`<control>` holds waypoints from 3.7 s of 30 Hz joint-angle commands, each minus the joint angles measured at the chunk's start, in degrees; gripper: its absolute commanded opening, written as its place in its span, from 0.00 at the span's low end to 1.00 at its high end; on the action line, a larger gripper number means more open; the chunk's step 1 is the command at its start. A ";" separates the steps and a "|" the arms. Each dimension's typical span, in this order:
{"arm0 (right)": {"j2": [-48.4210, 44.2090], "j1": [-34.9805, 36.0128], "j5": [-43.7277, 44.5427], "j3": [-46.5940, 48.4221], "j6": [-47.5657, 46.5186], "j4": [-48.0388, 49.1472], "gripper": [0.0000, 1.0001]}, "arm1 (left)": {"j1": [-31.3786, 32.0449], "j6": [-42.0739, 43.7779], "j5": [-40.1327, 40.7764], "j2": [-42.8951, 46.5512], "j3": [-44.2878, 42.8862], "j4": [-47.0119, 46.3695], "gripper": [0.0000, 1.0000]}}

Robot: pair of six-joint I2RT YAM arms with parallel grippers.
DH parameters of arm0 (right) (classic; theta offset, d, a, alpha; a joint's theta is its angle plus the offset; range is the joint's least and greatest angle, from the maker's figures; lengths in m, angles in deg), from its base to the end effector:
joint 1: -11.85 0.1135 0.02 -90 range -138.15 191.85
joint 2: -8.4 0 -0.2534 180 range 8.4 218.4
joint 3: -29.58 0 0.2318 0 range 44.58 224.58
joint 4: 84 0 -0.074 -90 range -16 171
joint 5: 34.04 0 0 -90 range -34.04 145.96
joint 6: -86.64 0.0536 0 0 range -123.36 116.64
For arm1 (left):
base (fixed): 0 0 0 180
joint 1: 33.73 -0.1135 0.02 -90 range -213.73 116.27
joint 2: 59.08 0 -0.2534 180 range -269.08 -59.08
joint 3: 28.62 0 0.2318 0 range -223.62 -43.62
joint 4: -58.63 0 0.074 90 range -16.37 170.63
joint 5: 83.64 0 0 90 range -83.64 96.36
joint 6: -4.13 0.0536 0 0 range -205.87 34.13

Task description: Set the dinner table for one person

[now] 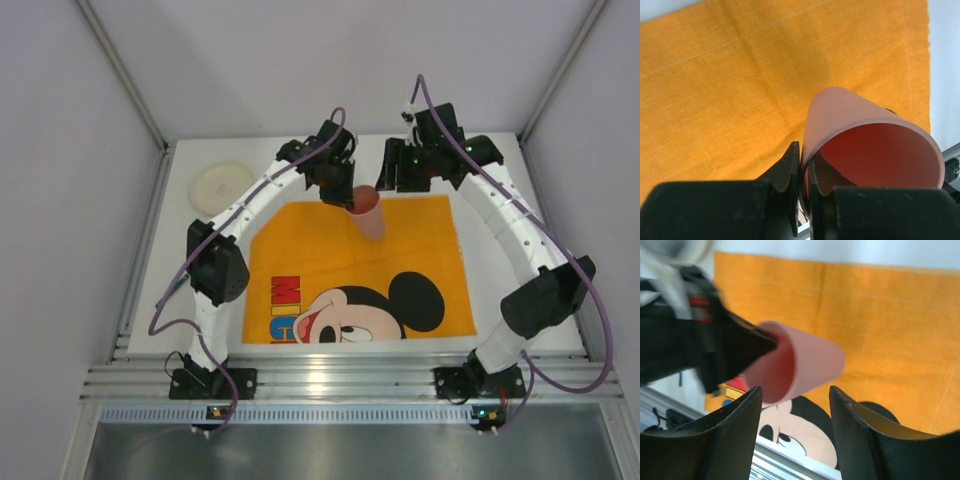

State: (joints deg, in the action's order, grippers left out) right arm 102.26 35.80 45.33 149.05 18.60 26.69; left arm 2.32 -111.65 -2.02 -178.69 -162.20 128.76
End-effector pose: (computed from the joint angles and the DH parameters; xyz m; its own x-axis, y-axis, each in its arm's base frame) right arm 0.3046 0.1461 0.3790 -0.7804 0.0555 -0.6229 -0.2469 0.8877 0.3886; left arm 0.3519 -0.2658 0.2843 -0.8865 0.1130 -0.4488 0.2913 0.8898 -0.3512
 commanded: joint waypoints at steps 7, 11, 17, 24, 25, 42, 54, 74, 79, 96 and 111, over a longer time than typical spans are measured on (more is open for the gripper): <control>-2.55 2.86 4.92 -11.02 2.21 1.12 0.57 | 0.42 -1.29 0.56 7.29 -0.86 -0.38 0.00; -1.32 3.74 4.39 -10.86 2.57 1.48 0.56 | 1.12 -1.20 0.47 7.20 -1.12 -0.64 0.00; 0.18 4.36 2.81 -9.19 3.09 2.80 0.56 | 2.26 -0.24 -1.11 5.10 -3.58 0.40 0.00; 2.81 4.71 6.84 -10.24 2.92 0.25 0.26 | 2.62 -1.03 -0.06 4.91 -5.69 0.59 0.00; 2.99 4.71 7.55 -10.68 2.74 -0.53 0.18 | 2.62 -1.03 0.12 4.91 -6.04 0.68 0.00; 4.75 -1.17 16.78 -9.62 -2.44 -3.80 0.00 | -6.77 -2.69 10.93 13.24 0.86 -0.02 0.90; 8.70 -12.52 24.42 -9.89 -2.89 4.19 0.00 | -23.66 -0.68 9.87 23.10 20.49 -7.23 0.92; 1.41 -13.22 27.69 -23.70 3.62 18.54 0.61 | -33.23 -5.94 12.69 21.09 25.95 -10.83 0.89; -3.94 -13.13 28.03 -17.29 3.36 13.18 0.78 | -37.98 -7.27 12.42 19.51 27.27 -13.55 0.88; -28.28 -13.13 23.38 -17.97 1.95 -2.38 0.85 | -46.51 -9.46 10.05 5.98 31.31 -27.44 0.85; -31.73 -13.22 24.08 -22.03 2.13 -6.25 0.84 | -46.77 -12.54 9.44 -4.31 26.56 -29.73 0.09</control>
State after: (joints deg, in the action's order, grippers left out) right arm 70.70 22.81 68.94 125.01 21.29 20.90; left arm -44.21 -124.77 7.13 -181.47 -134.64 99.43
